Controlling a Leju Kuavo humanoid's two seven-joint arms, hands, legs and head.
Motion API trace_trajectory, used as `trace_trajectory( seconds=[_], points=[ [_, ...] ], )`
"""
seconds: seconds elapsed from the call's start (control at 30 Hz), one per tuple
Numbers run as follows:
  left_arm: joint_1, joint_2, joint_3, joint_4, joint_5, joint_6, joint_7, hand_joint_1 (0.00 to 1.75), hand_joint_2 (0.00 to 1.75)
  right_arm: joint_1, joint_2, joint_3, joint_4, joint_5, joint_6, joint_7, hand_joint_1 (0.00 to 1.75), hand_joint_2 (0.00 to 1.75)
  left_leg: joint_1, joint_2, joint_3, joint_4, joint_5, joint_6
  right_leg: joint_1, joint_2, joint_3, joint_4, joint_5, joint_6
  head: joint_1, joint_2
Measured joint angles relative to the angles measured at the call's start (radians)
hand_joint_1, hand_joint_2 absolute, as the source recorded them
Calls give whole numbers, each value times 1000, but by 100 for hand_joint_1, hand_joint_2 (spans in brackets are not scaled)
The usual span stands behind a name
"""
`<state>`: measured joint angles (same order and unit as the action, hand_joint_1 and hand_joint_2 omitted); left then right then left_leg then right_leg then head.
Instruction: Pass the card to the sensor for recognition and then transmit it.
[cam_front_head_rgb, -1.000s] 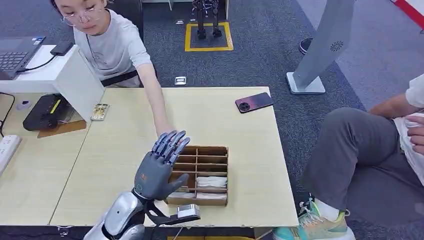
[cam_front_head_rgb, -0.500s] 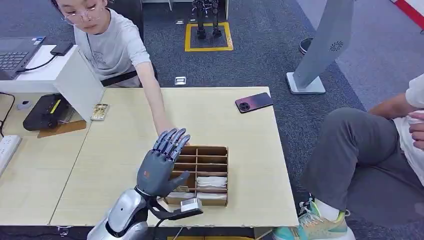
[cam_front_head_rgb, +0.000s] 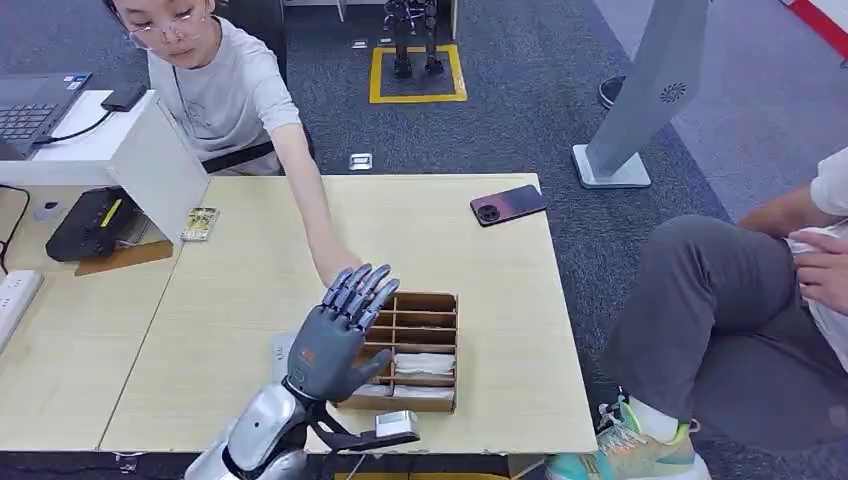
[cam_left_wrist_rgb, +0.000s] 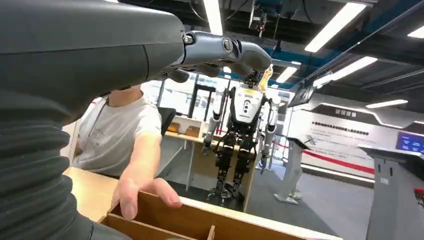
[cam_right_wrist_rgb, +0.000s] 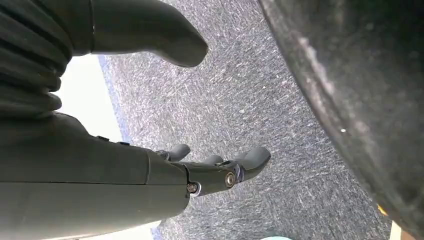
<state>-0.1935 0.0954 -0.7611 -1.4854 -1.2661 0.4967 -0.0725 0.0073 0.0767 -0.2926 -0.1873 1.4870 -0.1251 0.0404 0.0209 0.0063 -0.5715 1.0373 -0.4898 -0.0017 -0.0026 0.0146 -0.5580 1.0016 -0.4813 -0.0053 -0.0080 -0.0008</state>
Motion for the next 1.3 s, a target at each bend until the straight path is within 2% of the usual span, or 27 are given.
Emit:
trace_trajectory(
  seconds=[0.27, 0.77, 1.07, 1.3],
  points=[
    [-9, -30, -20, 58, -45, 10, 22, 0, 175, 0, 0, 0, 0, 1, 2, 0, 0, 175, 0, 0, 0, 0, 0, 0, 0, 0, 0, 0, 0, 0, 0, 0],
    [-20, -63, -24, 140, -26, 18, 27, 0, 175, 0, 0, 0, 0, 3, 2, 0, 0, 175, 0, 0, 0, 0, 0, 0, 0, 0, 0, 0, 0, 0, 0, 0],
    [-29, -84, -24, 193, -6, 69, 32, 0, 175, -1, 0, 2, 0, 12, 2, 1, 0, 175, 0, 0, 0, 0, 0, 0, 0, 0, 0, 0, 0, 0, 0, 0],
    [-42, -106, -23, 228, 23, 76, 20, 0, 175, -2, 0, 4, 0, 14, 3, 1, 0, 175, 0, 0, 0, 0, 0, 0, 0, 0, 0, 0, 0, 0, 0, 0]
  ],
)
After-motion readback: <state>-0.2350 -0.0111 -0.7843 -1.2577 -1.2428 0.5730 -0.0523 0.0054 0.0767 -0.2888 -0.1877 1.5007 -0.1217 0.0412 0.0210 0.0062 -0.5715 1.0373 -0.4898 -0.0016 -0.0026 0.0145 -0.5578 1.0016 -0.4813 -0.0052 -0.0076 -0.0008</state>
